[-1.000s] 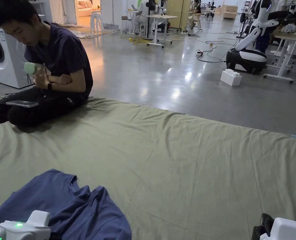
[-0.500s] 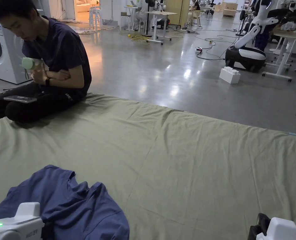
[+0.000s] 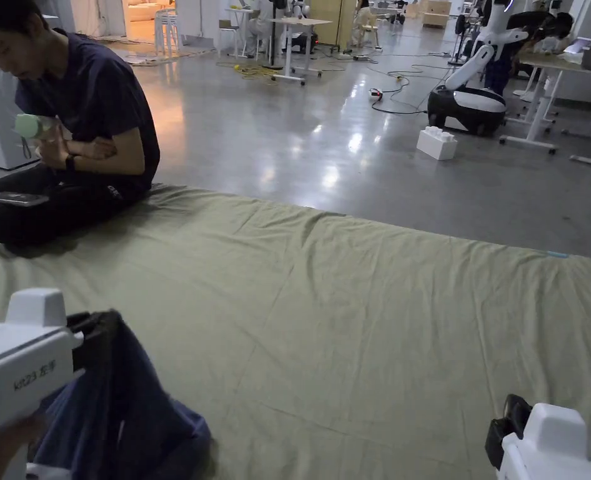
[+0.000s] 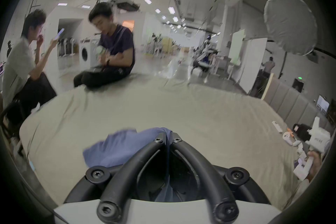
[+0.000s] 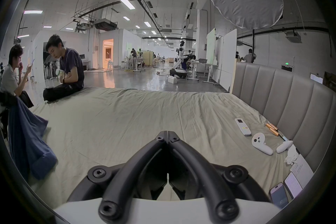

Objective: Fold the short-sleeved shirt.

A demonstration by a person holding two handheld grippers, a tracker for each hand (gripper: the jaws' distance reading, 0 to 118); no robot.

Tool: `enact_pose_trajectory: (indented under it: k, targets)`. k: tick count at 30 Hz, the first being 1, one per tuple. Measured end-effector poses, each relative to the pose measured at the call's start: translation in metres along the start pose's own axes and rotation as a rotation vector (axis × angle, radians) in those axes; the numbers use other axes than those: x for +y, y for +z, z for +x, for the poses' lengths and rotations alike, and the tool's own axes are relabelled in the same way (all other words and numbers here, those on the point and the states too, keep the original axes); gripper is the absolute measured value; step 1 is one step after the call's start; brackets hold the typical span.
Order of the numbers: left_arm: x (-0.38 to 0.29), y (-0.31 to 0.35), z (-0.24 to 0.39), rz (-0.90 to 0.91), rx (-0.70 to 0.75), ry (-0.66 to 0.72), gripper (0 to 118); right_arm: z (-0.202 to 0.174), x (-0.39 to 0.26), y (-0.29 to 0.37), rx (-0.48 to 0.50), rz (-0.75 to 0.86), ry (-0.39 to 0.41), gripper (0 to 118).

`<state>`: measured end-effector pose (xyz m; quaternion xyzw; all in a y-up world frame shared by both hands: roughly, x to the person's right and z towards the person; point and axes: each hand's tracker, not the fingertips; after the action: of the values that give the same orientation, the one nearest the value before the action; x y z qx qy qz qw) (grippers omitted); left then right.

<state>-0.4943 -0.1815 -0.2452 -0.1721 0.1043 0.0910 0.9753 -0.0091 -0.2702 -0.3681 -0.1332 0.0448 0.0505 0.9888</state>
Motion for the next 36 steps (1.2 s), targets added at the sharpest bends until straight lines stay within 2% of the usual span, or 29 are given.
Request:
enact_pose_trajectory:
  k: [8,16,20,26,31,36]
  targets:
    - [0.077,0.008,0.107,0.138,-0.238,-0.077,3,0.030,0.012,0.016,-0.043,0.048,-0.021,1]
    - [0.086,-0.017,0.233,0.118,-0.466,-0.140,3,0.073,0.014,0.033,-0.120,0.072,-0.044,1]
    - [0.064,-0.042,0.291,0.051,-0.563,-0.163,3,0.095,0.012,0.041,-0.164,0.073,-0.059,1]
    - [-0.007,-0.084,0.351,-0.145,-0.602,-0.190,3,0.120,0.004,0.049,-0.215,0.059,-0.083,1]
    - [-0.069,-0.108,0.360,-0.286,-0.538,-0.212,3,0.129,-0.006,0.050,-0.232,0.029,-0.084,1]
    - [-0.093,-0.114,0.352,-0.317,-0.517,-0.214,5,0.126,-0.012,0.046,-0.225,0.001,-0.082,1]
